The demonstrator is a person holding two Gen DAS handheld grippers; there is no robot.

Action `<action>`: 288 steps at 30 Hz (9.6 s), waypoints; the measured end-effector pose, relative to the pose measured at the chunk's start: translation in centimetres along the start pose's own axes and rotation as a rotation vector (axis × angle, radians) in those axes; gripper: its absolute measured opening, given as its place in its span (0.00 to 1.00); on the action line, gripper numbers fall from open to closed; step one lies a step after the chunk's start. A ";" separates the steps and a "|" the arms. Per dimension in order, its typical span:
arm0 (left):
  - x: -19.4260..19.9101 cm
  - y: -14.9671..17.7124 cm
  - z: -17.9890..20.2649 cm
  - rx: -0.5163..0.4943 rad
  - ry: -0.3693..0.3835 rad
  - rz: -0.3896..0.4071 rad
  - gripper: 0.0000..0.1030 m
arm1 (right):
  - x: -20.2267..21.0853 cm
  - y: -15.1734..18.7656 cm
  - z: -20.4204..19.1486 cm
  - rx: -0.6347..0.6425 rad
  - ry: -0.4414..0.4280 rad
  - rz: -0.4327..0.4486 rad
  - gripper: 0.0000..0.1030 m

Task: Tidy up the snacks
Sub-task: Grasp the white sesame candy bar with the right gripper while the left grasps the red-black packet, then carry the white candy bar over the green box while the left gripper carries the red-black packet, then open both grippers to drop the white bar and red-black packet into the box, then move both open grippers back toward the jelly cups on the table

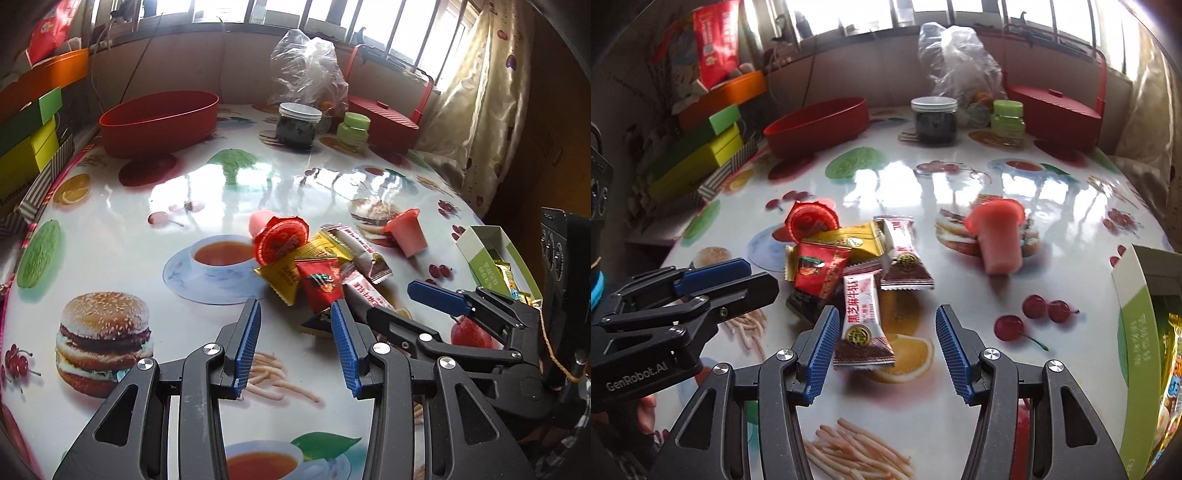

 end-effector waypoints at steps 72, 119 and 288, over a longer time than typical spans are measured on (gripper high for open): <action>-4.6 -0.1 6.4 -0.327 0.013 -0.140 0.40 | 1.7 2.8 4.1 -0.093 0.072 0.000 0.22; -3.8 0.2 6.9 -0.330 0.046 -0.097 0.34 | 2.5 3.1 4.3 -0.096 0.089 0.017 0.20; 1.9 -1.9 20.9 -0.335 0.124 0.022 0.43 | 16.7 6.2 15.7 -0.333 0.281 0.239 0.36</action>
Point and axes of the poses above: each gripper's, at about its wrist camera, not at the fingertips, and x roughly against the way its jaws point, z to its right, y to its underside, the point moved 1 cm from there along -x, roughly the way its jaws point, and after that the axes turned 5 degrees about -z, right-handed, at the moved point
